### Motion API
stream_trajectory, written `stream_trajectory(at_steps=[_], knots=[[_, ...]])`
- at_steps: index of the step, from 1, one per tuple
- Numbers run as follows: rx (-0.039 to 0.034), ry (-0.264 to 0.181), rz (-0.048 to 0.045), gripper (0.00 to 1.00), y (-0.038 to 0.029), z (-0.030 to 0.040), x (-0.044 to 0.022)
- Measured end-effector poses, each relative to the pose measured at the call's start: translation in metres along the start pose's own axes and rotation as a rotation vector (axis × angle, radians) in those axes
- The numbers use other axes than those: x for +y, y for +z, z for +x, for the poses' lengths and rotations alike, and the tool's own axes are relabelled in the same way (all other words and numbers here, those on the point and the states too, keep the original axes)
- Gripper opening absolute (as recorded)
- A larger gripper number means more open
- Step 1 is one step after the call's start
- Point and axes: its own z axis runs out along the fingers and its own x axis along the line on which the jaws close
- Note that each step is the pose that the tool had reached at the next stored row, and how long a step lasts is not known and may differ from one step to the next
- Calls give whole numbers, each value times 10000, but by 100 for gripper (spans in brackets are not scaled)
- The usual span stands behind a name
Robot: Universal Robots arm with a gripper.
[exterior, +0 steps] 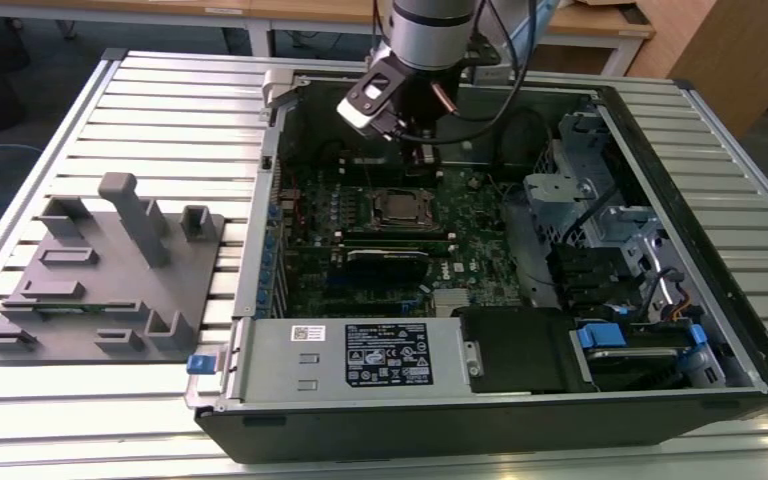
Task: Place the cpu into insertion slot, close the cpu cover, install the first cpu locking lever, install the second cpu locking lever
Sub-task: 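Close the cpu cover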
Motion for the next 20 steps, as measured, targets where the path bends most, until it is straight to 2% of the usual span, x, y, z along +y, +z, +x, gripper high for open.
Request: stream_trajectory(at_steps=[20], knots=[[77, -3640, -67, 10, 8, 0, 0]])
